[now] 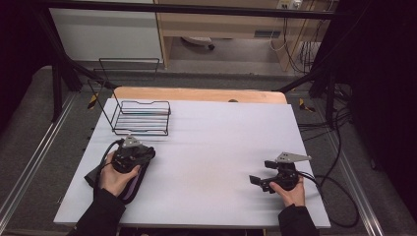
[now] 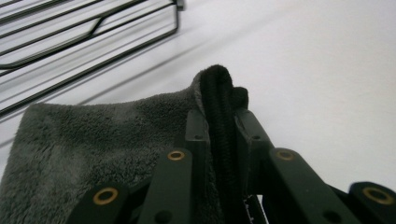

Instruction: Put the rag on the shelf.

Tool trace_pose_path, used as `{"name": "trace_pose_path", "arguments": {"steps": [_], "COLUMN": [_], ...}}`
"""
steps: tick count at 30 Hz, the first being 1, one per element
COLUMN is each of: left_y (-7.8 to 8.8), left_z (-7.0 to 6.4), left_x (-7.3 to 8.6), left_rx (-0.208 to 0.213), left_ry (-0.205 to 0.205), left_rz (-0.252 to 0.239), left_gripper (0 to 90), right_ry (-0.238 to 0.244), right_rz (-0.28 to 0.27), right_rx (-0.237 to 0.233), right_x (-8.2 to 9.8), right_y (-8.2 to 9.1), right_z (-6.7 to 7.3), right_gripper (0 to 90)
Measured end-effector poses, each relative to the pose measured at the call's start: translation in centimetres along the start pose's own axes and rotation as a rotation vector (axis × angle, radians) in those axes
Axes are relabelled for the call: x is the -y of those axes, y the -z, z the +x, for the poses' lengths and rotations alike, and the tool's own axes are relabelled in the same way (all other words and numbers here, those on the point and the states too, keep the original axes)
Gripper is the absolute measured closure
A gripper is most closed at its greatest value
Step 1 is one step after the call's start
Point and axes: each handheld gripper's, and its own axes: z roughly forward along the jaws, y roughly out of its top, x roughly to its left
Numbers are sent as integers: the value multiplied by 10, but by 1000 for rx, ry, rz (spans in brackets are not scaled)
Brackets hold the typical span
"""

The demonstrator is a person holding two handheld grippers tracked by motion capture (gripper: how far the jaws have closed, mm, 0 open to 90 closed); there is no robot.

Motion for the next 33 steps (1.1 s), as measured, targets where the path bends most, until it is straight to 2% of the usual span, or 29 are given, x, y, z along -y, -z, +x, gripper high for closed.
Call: {"name": "trace_pose_path", "arguments": {"steps": [2, 4, 10, 12, 13, 19, 24, 27, 31, 33], "left_y": [0, 1, -2, -3, -5, -11, -19, -27, -34, -43], "left_z": [-5, -15, -37, -40, -47, -70, -84, -97, -106, -110], "left_x": [-1, -3, -8, -9, -10, -16, -24, -31, -34, -34], "left_rx": [10, 40, 88, 92, 103, 145, 152, 181, 174, 169], "left_ry": [-4, -14, -24, -27, -34, -45, -61, -68, -88, -105], "left_rz": [1, 3, 6, 8, 11, 21, 28, 26, 35, 56], "left_gripper": [771, 771, 771, 771, 771, 769, 768, 767, 762, 753], "right_ry": [0, 0, 1, 4, 4, 4, 5, 6, 7, 6], "right_rz": [0, 0, 1, 0, 0, 0, 3, 2, 2, 3], "right_rx": [-1, -1, -1, -1, -1, -1, -2, -2, -1, -2], "right_x": [0, 0, 0, 0, 0, 0, 0, 0, 0, 0], "right_y": [0, 0, 0, -1, -1, -1, -1, -1, -1, -1], "right_z": [0, 0, 0, 0, 0, 0, 0, 0, 0, 0], "right_gripper": [23, 23, 24, 24, 24, 25, 25, 26, 26, 27]}}
